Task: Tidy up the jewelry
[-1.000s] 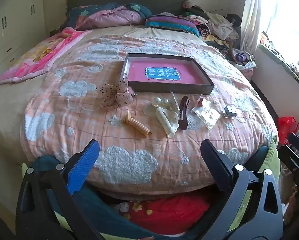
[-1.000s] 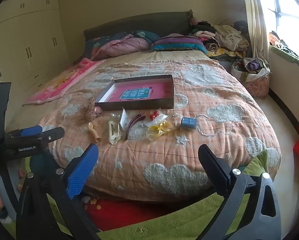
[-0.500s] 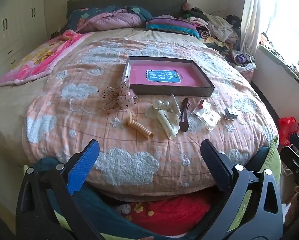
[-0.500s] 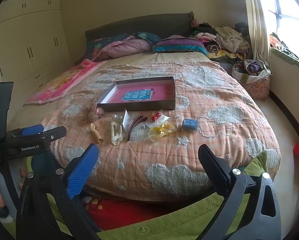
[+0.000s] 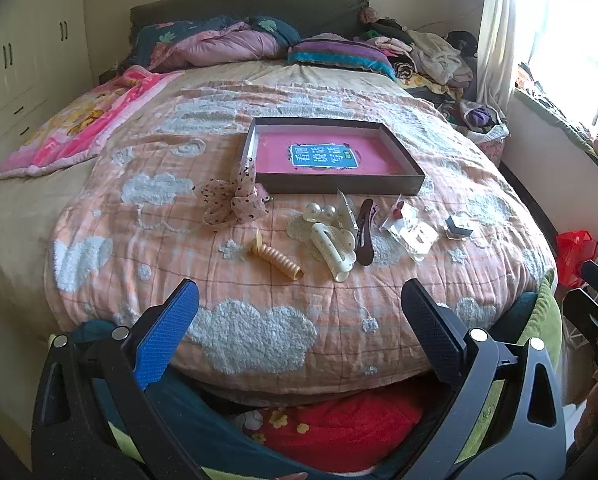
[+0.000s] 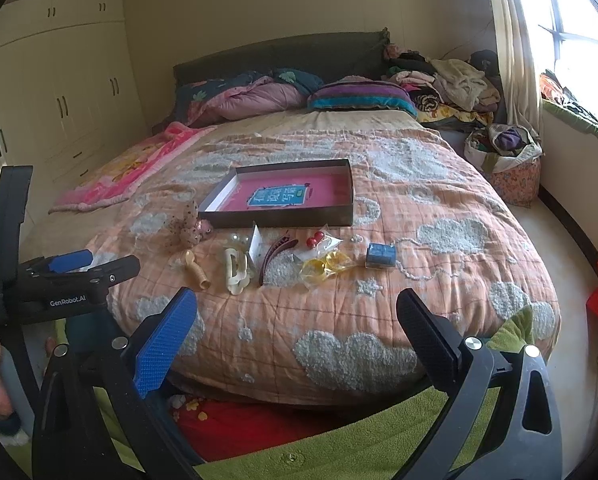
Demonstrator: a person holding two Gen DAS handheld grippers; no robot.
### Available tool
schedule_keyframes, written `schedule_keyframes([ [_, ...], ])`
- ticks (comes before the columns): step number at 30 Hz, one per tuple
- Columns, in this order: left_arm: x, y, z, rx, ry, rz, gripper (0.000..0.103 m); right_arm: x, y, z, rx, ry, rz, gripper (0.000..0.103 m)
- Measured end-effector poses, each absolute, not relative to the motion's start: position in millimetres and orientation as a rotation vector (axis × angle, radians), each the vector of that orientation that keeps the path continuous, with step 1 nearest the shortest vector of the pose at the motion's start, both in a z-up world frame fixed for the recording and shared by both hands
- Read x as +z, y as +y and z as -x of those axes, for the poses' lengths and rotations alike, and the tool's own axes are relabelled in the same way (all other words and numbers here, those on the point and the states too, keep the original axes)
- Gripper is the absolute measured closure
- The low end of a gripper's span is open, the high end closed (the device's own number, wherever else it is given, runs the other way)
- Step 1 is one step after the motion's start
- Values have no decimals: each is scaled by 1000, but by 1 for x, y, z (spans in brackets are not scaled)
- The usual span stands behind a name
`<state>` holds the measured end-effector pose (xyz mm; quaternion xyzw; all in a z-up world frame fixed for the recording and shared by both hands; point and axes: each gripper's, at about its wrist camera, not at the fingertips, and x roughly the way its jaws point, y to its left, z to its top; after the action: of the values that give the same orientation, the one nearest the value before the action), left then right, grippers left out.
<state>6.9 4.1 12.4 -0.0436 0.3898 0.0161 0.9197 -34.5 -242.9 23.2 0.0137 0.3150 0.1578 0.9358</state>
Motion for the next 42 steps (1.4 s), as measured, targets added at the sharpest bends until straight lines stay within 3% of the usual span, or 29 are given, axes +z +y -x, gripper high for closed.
schedule_keyframes([
  [42,20,14,-7,45,766,67,9,28,-242,34,328,633,-29,4],
])
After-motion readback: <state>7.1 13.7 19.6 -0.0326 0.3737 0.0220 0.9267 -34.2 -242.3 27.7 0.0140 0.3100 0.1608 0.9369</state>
